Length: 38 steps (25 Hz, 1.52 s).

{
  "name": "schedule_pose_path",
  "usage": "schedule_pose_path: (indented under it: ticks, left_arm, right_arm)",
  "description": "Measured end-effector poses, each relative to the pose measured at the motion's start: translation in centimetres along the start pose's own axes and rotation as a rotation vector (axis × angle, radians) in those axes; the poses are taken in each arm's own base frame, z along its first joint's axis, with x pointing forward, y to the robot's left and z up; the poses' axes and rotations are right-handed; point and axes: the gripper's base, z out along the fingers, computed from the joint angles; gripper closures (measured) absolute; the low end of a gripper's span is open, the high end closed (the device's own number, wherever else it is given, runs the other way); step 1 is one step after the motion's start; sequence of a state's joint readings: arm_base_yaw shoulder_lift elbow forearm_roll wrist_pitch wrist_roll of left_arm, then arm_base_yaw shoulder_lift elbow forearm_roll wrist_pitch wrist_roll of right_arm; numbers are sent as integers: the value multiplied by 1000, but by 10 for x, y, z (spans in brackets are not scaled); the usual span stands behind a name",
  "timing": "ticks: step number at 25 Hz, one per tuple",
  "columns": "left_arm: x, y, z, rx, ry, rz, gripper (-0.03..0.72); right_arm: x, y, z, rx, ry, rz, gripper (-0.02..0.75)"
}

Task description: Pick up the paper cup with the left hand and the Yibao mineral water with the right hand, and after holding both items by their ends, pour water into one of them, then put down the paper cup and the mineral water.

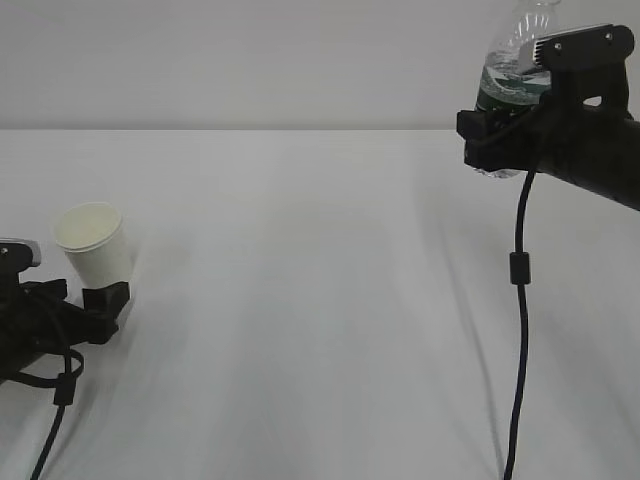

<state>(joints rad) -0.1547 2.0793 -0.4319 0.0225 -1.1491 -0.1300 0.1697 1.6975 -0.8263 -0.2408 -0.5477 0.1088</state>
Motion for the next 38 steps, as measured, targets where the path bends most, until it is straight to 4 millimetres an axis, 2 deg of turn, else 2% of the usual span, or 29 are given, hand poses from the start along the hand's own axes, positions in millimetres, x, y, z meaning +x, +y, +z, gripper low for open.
schedule_pose_path:
  ticks: [5, 13, 20, 38]
  left_arm:
    - [0, 1, 3, -11, -3, -5, 63]
    - [1, 3, 3, -27, -3, -12, 109]
    - [1, -2, 4, 24, 1, 11, 5]
    - [-10, 1, 14, -19, -51, -11, 0]
  right_arm:
    - [0, 0, 0, -2, 0, -4, 275]
    - [0, 1, 0, -6, 1, -10, 275]
    - [0, 1, 0, -10, 1, -17, 275]
    - [0, 1, 0, -16, 2, -26, 275]
